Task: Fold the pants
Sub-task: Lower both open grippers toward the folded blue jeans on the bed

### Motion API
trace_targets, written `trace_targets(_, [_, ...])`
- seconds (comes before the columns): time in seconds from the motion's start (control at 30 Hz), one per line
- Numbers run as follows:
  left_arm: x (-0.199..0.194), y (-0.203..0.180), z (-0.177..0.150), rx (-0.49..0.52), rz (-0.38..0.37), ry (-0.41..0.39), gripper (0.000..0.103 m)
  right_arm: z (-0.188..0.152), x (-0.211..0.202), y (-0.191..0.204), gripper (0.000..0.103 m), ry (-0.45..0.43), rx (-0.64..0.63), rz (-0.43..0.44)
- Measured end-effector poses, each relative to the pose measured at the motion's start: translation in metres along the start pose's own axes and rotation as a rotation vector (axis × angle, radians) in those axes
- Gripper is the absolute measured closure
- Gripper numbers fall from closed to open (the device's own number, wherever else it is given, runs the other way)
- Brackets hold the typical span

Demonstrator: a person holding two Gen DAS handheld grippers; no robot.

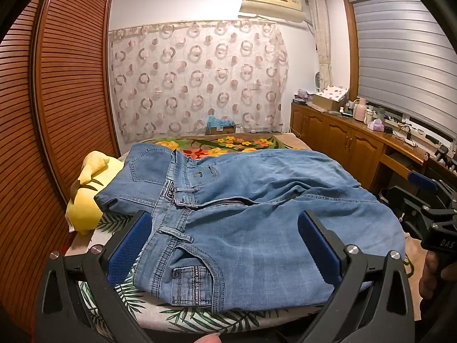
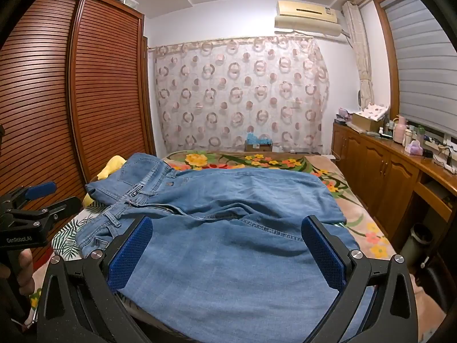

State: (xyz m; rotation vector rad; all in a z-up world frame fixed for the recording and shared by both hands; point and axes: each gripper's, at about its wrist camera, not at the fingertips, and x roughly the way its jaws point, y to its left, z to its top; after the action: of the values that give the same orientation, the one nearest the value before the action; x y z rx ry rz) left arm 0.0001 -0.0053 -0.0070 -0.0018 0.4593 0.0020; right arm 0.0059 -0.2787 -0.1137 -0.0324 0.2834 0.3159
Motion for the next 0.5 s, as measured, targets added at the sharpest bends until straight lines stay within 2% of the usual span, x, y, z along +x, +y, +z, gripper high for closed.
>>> trace_targets(0.5, [-0.0033, -0.0006, 0.0031, 0.001, -0.001, 0.003, 0.001, -0.0008, -0.0001, -0.0004, 0.0, -0.002, 0.001, 0.001])
